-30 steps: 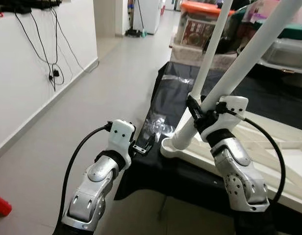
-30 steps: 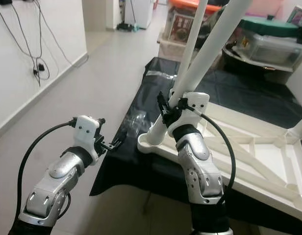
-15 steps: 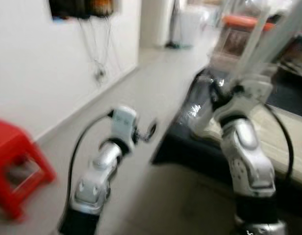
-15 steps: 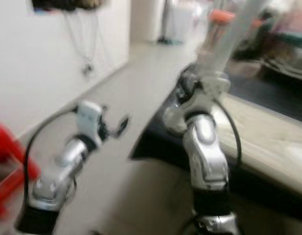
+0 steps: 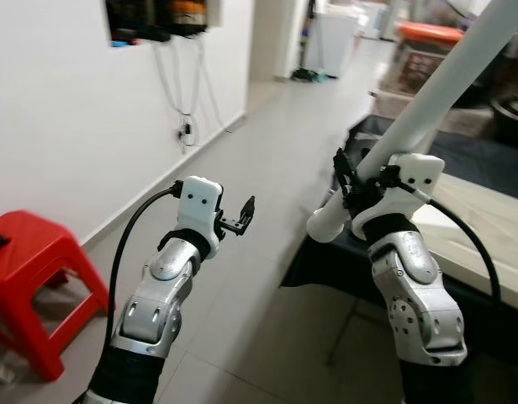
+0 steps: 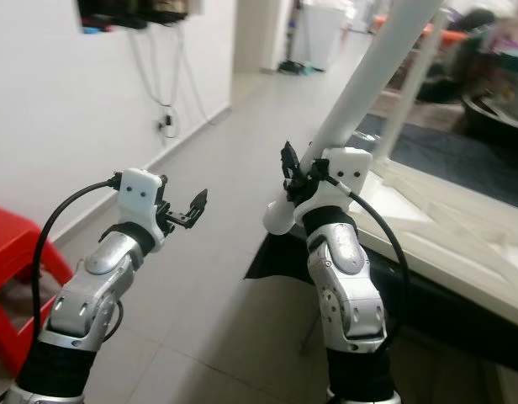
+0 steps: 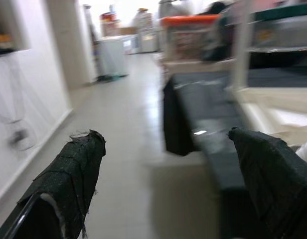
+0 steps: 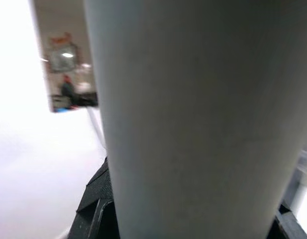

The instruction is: Building children table

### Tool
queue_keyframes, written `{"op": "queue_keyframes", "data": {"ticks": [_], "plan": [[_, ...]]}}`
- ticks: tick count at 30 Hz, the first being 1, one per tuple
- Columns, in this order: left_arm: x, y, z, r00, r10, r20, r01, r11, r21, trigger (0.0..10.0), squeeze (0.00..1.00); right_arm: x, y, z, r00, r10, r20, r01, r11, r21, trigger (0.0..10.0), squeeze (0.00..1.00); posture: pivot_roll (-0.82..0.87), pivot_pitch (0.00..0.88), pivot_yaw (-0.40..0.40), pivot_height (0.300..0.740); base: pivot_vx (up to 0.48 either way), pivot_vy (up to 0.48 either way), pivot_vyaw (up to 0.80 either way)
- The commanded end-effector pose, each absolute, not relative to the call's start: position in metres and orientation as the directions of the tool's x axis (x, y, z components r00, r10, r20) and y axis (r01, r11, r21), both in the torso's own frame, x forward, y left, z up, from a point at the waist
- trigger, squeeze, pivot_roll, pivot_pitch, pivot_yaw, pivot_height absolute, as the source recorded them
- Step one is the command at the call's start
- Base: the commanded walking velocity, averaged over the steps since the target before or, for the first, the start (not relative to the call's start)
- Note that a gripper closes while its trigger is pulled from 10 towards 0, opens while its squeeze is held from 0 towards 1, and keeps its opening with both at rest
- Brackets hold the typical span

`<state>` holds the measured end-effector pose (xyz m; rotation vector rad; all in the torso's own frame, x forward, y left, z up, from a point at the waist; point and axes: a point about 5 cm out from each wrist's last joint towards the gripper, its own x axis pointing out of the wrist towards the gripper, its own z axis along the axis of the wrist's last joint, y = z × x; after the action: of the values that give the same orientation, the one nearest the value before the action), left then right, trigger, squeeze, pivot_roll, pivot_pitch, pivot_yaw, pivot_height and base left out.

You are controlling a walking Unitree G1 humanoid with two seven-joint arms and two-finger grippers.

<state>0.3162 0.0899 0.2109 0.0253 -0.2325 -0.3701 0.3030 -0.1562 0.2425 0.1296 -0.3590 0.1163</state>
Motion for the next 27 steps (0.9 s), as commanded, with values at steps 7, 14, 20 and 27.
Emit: {"op": "queue_keyframes", "data": {"ticks": [7, 14, 20, 27], "plan": [[0.32, 0.087, 0.21, 0.911, -0.344, 0.226, 0.339, 0.939, 0.064, 10.0, 0.0, 0.3, -0.155, 0.24, 0.923, 0.08, 0.375, -0.114, 0.991, 0.069, 10.0, 0.0, 0.09, 0.0, -0.086, 0.74, 0.0, 0.0, -0.79], [0.323, 0.09, 0.215, 0.913, -0.325, 0.247, 0.318, 0.946, 0.068, 10.0, 0.0, 0.3, -0.157, 0.25, 0.903, 0.055, 0.425, -0.083, 0.996, 0.046, 10.0, 0.0, 0.09, 0.0, -0.089, 0.74, 0.0, 0.0, -0.45], [0.326, 0.093, 0.214, 0.917, -0.316, 0.245, 0.306, 0.949, 0.079, 10.0, 0.0, 0.301, -0.157, 0.252, 0.898, 0.042, 0.437, -0.072, 0.996, 0.051, 10.0, 0.0, 0.09, 0.0, -0.085, 0.74, 0.094, 0.0, 0.0], [0.325, 0.091, 0.212, 0.914, -0.328, 0.239, 0.314, 0.945, 0.094, 10.0, 0.0, 0.301, -0.158, 0.249, 0.901, 0.039, 0.431, -0.071, 0.996, 0.06, 10.0, 0.0, 0.09, 0.0, -0.085, 0.74, 0.311, 0.0, 0.0]]}}
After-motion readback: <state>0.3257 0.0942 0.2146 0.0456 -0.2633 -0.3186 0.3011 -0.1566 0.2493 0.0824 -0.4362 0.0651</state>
